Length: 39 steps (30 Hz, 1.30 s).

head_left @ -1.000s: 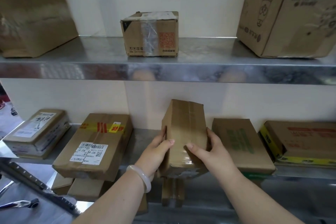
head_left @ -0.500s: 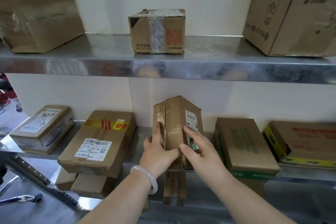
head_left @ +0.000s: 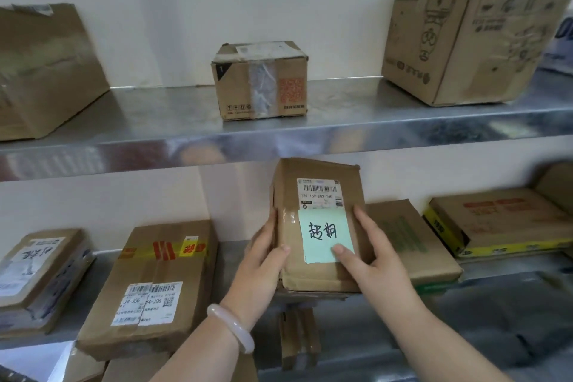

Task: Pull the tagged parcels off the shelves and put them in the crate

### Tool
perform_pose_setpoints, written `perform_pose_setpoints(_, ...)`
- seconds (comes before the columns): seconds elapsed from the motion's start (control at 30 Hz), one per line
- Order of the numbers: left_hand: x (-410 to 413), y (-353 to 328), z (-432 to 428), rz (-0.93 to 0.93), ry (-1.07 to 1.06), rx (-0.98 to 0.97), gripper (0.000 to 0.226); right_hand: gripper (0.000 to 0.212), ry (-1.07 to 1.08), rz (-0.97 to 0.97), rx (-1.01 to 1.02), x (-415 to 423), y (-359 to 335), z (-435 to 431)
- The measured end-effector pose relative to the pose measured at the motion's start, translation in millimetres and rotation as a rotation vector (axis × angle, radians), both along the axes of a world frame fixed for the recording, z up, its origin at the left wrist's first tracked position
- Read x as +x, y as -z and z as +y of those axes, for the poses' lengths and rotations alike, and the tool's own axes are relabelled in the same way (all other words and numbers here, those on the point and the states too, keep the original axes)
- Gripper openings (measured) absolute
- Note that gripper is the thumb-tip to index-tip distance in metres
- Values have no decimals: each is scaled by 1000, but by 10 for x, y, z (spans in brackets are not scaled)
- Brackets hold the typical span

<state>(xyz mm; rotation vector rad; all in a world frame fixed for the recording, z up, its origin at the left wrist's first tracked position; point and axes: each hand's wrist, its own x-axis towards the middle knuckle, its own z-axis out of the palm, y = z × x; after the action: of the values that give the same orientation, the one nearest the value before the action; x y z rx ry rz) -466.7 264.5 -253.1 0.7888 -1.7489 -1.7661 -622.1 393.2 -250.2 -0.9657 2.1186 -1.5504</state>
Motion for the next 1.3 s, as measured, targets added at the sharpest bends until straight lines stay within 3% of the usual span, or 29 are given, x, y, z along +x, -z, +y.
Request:
perform_pose_setpoints(0.2, 34, -92, 73, -141, 244, -488, 52, 72, 271, 159, -73, 444, -70, 301)
perform_pose_setpoints(0.37, 29, -235, 167, -53, 532, -689, 62, 74, 562, 257, -57, 953, -112, 726)
perform_pose_setpoints(0.6, 5, -399, 1087, 124, 1000, -690, 89, 78, 973, 257, 87, 1840, -289, 1750)
perform_pose_setpoints(0.97, 727, -833, 3342, 442, 1613, -614, 85, 75, 1621, 289, 132, 3650, -789, 3384)
perform_pose_setpoints(1.3, 2180, -829, 5294, 627, 2065, -462, 85, 73, 2088, 345, 160, 5604, -811, 4524)
